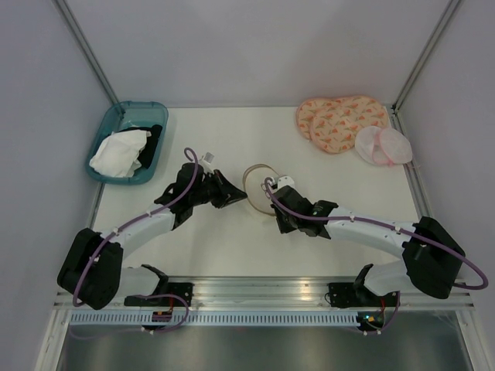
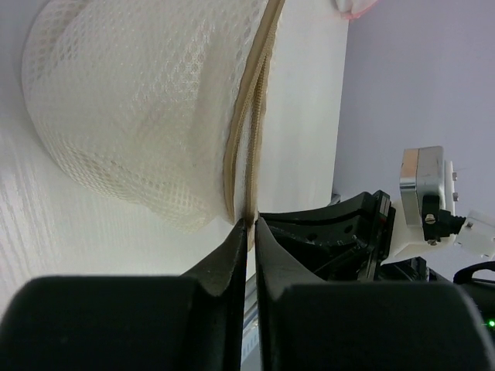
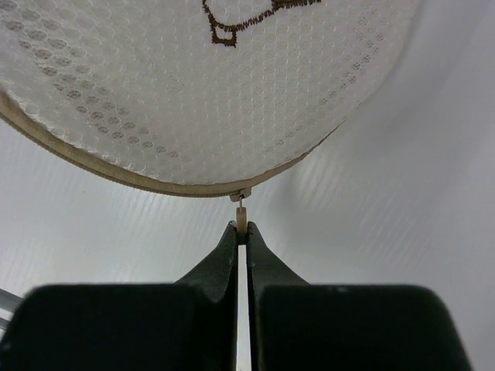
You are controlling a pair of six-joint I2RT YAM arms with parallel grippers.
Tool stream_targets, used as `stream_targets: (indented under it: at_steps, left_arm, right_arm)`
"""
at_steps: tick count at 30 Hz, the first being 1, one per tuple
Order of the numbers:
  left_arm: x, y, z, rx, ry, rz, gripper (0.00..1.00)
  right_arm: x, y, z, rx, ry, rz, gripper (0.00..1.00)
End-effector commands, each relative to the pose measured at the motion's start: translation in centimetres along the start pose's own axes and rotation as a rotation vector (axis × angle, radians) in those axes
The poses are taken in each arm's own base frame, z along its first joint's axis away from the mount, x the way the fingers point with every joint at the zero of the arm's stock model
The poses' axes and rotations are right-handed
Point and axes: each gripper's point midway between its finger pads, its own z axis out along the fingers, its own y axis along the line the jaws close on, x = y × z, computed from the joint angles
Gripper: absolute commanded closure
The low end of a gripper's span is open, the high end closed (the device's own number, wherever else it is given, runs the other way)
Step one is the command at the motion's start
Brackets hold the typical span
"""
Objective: Unzip the laundry bag and remove the bra
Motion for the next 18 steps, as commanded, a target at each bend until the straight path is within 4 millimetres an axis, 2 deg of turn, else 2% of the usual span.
stream_targets:
  at_steps: [1,3,4,6,7,10,13,16,18]
  left_arm:
    - [-0.1,-1.1,0.0,0.044,0.02,0.047,0.89]
    - [0.2,-1.0,-0.1,0.044,0.027,0.045,0.85]
    - [0.2,-1.4,-0.4,0.057,0.02,0.048,0.68]
    - [0.6,-1.4,-0.7,0.067,0.027,0.039,0.44]
    - [0.8,-1.4,-0.8,0.065,0.028,0.036,0.26]
    - [1.4,-1.6,-1.9,0.07,0.009,0.025,0.05]
    - [2.8,-1.5,-2.6,0.076,0.028,0.018,0.02]
    - [4.3,0.0,-2.8,0.04,0.048,-0.003,0.01]
    - [4.5,0.8,-2.5,0.017,0.037,-0.011,0.01]
  right_arm:
    - [-2.3,0.5,-1.2,-0.019,-0.079,0.002,1.0]
    - [-2.8,1.3,-1.4,-0.063,-0.092,0.006,1.0]
    - [-2.9,1.7,-1.6,-0.082,-0.098,0.007,0.99]
    - [-3.3,3.0,-1.9,-0.149,-0.106,0.009,0.99]
    - [-3.4,3.3,-2.0,-0.167,-0.108,0.009,1.0]
    - [-4.0,4.5,-2.4,-0.226,-0.121,0.018,1.0]
    - [-4.5,5.6,-2.8,-0.286,-0.131,0.02,0.99]
    - [-5.1,7.0,-3.4,-0.36,-0.147,0.025,1.0]
    - [-5.1,7.7,-3.5,-0.401,-0.148,0.025,1.0]
